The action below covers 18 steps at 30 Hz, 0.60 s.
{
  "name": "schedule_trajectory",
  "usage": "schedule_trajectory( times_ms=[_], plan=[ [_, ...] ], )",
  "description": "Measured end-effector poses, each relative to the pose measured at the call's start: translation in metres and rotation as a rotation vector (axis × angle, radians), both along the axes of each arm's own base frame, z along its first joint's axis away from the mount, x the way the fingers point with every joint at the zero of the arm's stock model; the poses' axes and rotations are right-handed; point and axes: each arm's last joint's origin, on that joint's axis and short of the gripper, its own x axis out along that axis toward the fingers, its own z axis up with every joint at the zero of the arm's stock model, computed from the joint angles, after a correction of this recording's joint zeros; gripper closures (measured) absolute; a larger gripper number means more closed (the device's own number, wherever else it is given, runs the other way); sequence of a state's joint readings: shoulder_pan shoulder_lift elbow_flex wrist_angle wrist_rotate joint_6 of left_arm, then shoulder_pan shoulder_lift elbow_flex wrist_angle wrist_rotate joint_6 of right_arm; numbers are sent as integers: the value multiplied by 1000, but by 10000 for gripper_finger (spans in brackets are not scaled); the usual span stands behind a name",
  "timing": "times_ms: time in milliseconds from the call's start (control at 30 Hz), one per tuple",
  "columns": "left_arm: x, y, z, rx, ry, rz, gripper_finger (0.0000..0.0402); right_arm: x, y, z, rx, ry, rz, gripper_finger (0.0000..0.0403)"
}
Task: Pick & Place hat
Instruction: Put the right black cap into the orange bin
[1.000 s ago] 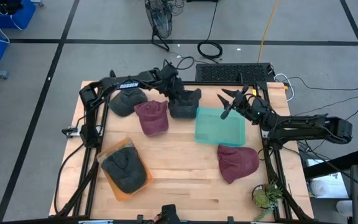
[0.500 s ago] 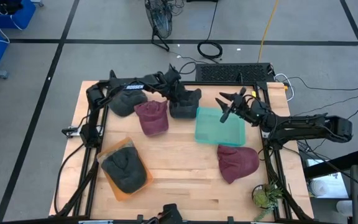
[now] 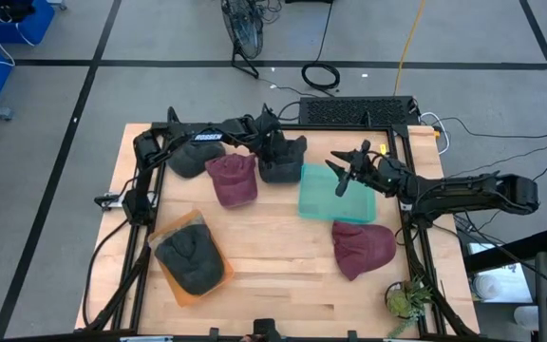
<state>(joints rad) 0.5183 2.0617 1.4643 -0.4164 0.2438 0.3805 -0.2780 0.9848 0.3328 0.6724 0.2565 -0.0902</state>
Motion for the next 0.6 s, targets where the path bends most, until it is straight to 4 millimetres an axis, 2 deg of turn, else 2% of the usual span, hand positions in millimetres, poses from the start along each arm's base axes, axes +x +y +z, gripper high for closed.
schedule_trajectory(
  times_ms=[133, 367, 500, 600],
  plan=[
    [3, -4, 0, 92, 48, 51, 306, 1, 5, -2, 5, 19, 28, 269],
    [0, -6, 2, 91, 73, 58, 385, 1, 12, 0, 3, 16, 62, 269],
    [-2, -4, 2, 85, 78, 70, 387, -2, 13, 3, -5, 12, 63, 269],
    [-6, -2, 11, 89, 69, 80, 387, -4, 13, 5, -22, 16, 63, 269]
  ],
)
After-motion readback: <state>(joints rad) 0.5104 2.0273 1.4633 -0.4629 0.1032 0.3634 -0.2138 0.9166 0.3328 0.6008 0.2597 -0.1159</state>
